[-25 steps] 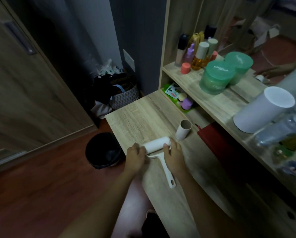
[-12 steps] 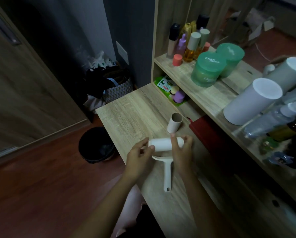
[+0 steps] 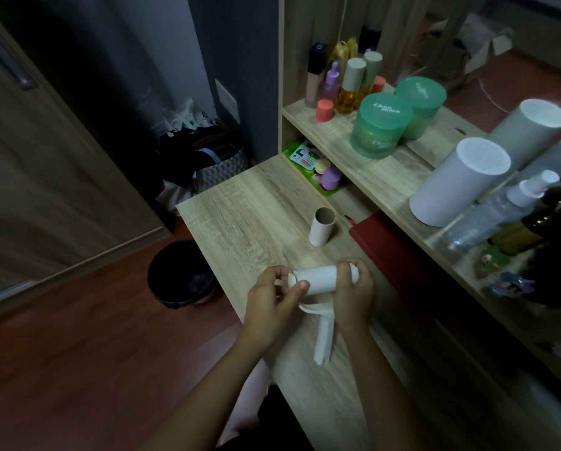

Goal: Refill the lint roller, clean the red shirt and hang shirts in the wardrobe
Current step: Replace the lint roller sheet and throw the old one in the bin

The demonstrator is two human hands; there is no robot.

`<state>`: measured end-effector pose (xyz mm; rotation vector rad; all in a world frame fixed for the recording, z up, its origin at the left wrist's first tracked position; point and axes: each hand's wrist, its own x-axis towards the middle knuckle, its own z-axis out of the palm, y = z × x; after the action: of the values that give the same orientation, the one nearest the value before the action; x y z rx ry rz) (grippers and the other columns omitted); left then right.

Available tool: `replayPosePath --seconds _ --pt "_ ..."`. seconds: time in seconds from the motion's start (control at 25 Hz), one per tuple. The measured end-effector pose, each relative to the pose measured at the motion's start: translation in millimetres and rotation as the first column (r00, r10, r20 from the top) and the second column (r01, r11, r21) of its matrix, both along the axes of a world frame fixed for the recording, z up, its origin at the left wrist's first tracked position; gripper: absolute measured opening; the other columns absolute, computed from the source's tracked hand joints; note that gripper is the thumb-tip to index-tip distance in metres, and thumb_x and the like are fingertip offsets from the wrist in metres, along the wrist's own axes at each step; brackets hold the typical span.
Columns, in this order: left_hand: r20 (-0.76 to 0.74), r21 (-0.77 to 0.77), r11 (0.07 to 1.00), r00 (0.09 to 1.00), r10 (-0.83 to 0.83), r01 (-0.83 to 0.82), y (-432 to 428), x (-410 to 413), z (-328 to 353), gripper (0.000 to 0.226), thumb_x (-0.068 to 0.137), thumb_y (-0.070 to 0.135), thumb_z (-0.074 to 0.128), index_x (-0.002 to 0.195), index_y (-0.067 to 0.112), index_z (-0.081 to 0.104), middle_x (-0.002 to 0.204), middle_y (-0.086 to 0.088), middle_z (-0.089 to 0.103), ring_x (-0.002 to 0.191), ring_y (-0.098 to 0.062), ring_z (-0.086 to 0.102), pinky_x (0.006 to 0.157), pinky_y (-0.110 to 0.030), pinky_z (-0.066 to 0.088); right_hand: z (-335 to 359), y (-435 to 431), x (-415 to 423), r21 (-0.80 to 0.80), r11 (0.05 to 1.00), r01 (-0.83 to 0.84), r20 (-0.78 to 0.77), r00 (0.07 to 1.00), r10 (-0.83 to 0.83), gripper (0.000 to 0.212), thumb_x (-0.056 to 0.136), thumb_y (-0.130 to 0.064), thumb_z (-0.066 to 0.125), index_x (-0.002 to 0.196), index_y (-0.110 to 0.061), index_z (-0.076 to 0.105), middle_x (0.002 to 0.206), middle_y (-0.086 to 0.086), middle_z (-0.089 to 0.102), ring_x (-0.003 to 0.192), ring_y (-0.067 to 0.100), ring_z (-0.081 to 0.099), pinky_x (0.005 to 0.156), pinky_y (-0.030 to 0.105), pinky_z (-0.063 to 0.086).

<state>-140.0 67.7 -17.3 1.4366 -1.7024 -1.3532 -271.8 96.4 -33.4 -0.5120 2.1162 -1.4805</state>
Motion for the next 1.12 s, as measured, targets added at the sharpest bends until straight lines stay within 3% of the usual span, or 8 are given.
replayPosePath --seconds 0.12,0.36,0.48,0.56,0.64,0.88,1.04,1.12 --pt "-0.038 0.03 0.999 0.999 -0.014 0.016 1.8 0.0 -1.5 0.022 0.082 0.032 0.067 0.097 0.021 0.053 0.09 -0.005 0.067 0.075 -0.016 0.066 0.058 -0.013 0.046 2.0 2.2 0.0 -0.004 1.0 -0.009 0.007 1.0 0.009 0.026 0.076 -0.036 0.046 0.089 -0.018 0.06 0.081 -0.014 0.057 0.075 -0.001 0.054 0.056 0.019 0.038" --pt "-0.256 0.155 0.988 0.965 0.061 -0.021 12.1 -11.1 4.3 0.016 0.089 0.021 0.06 0.096 0.021 0.046 0.085 -0.012 0.07 0.073 -0.022 0.071 0.072 -0.04 0.056 7.2 5.3 -1.4 -0.041 0.999 0.009 0.019 1.0 -0.009 0.026 0.074 -0.034 0.046 0.089 -0.016 0.058 0.083 -0.01 0.057 0.076 0.0 0.053 0.052 0.011 0.038" --pt "-0.285 0.208 0.977 0.953 0.102 -0.042 15.8 -15.4 5.9 0.038 0.09 0.025 0.058 0.123 0.029 0.038 0.104 0.004 0.06 0.074 -0.014 0.07 0.07 -0.025 0.056 7.0 8.9 -1.4 -0.057 0.998 0.037 0.045 0.998 -0.034 0.029 0.074 -0.033 0.046 0.091 -0.013 0.058 0.083 -0.007 0.058 0.075 0.001 0.054 0.049 0.002 0.039" --pt "-0.248 0.191 0.981 0.966 0.073 -0.026 17.3 -16.2 5.1 0.042 0.091 0.027 0.055 0.132 0.026 0.042 0.09 0.006 0.065 0.07 -0.009 0.068 0.068 -0.018 0.052 7.1 11.5 0.8 -0.063 0.997 0.033 0.032 0.999 -0.031 0.029 0.075 -0.033 0.046 0.091 -0.012 0.058 0.082 -0.008 0.057 0.075 0.001 0.054 0.05 0.001 0.039" --pt "-0.188 0.135 0.99 0.979 0.075 -0.049 17.1 -15.9 2.2 0.04 0.092 0.031 0.053 0.131 0.023 0.05 0.08 0.007 0.068 0.07 -0.01 0.067 0.07 -0.021 0.053 7.6 12.4 4.4 -0.074 0.997 0.017 0.023 1.0 -0.016 0.024 0.077 -0.031 0.047 0.09 -0.013 0.057 0.081 -0.009 0.057 0.074 0.001 0.055 0.051 0.001 0.039" --pt "-0.167 0.065 0.985 0.972 0.166 -0.157 18.3 -21.8 5.3 0.035 0.091 0.036 0.054 0.125 0.028 0.057 0.109 0.012 0.066 0.102 -0.007 0.062 0.088 -0.03 0.052 6.9 14.1 9.2 -0.047 0.999 0.019 0.089 0.996 -0.015 0.008 0.093 -0.019 0.049 0.094 -0.014 0.055 0.084 -0.008 0.055 0.077 -0.001 0.053 0.05 0.004 0.041" --pt "-0.205 0.092 0.971 0.951 0.233 -0.218 16.6 -21.6 4.8 0.032 0.091 0.034 0.053 0.122 0.029 0.058 0.109 0.016 0.064 0.097 0.004 0.061 0.085 -0.016 0.049 4.6 15.5 15.4 -0.018 1.0 0.0 0.105 0.994 0.002 0.013 0.092 -0.02 0.05 0.099 -0.012 0.057 0.089 -0.004 0.057 0.078 0.004 0.054 0.056 0.012 0.039" --pt "-0.214 0.12 0.976 0.955 0.205 -0.183 17.4 -19.7 2.1 0.032 0.092 0.035 0.051 0.124 0.033 0.056 0.102 0.009 0.069 0.075 -0.001 0.066 0.072 -0.019 0.053 5.9 16.2 13.5 -0.025 1.0 -0.008 0.092 0.996 0.01 0.016 0.089 -0.028 0.052 0.094 -0.014 0.057 0.085 -0.007 0.057 0.078 0.007 0.056 0.056 0.013 0.039"
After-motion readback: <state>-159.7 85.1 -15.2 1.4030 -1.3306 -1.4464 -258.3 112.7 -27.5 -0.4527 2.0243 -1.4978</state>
